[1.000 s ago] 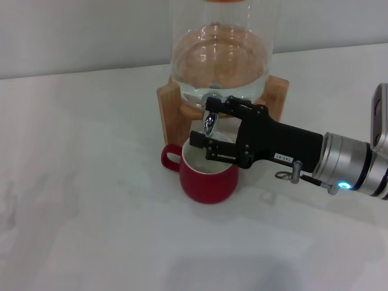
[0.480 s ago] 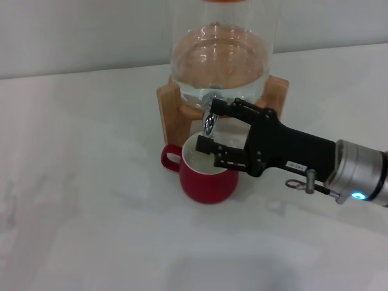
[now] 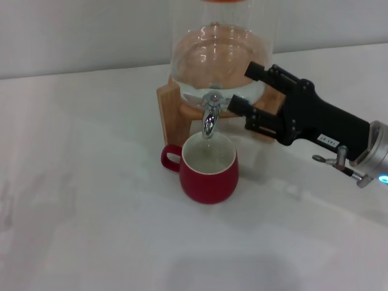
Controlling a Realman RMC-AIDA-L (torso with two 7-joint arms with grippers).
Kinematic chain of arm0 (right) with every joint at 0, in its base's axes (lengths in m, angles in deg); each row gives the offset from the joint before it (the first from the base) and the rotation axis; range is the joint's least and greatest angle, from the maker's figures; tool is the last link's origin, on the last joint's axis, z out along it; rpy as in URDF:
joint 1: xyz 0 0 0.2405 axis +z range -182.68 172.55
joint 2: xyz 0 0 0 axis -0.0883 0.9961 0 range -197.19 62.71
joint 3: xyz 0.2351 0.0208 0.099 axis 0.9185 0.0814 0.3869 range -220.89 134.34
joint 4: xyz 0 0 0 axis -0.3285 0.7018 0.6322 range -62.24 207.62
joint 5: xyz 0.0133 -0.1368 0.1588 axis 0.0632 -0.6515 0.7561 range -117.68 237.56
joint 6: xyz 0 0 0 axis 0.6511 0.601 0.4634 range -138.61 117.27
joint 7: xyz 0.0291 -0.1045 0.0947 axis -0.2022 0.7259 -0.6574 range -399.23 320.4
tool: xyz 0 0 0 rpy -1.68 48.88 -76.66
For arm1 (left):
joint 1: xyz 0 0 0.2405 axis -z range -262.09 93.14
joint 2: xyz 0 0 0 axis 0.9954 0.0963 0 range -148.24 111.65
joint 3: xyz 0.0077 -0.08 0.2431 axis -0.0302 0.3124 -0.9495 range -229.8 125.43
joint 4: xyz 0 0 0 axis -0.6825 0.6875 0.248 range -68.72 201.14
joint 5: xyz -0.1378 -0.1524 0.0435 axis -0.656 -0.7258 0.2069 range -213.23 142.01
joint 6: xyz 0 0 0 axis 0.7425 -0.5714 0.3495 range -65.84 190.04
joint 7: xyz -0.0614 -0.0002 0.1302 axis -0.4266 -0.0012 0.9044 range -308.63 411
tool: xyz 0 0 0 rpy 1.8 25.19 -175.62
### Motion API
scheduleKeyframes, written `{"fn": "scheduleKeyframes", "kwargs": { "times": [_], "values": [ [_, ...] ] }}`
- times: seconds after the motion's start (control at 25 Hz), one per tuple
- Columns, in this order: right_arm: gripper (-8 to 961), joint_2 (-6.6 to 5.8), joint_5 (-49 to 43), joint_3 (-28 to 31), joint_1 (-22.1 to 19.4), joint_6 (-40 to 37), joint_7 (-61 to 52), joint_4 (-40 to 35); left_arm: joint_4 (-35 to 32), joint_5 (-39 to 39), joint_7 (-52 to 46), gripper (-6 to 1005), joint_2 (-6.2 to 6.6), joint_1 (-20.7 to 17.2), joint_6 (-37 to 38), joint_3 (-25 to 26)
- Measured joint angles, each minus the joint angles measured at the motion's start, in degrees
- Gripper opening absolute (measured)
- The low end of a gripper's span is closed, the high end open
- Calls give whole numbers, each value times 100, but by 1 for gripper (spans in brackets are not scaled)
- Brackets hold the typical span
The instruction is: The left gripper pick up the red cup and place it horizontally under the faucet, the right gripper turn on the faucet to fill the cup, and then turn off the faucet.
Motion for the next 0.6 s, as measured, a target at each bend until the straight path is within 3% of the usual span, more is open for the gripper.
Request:
{"fn": "scheduleKeyframes", "kwargs": {
  "times": [0.28,0.6],
  "values": [
    [836,1,4,521,34,235,59,1,16,-237,16,480,25,0,3,20],
    [837,6,-6,1110,142,1011,235,-5,-18,-514,159,481,59,74,55,20]
  ]
}}
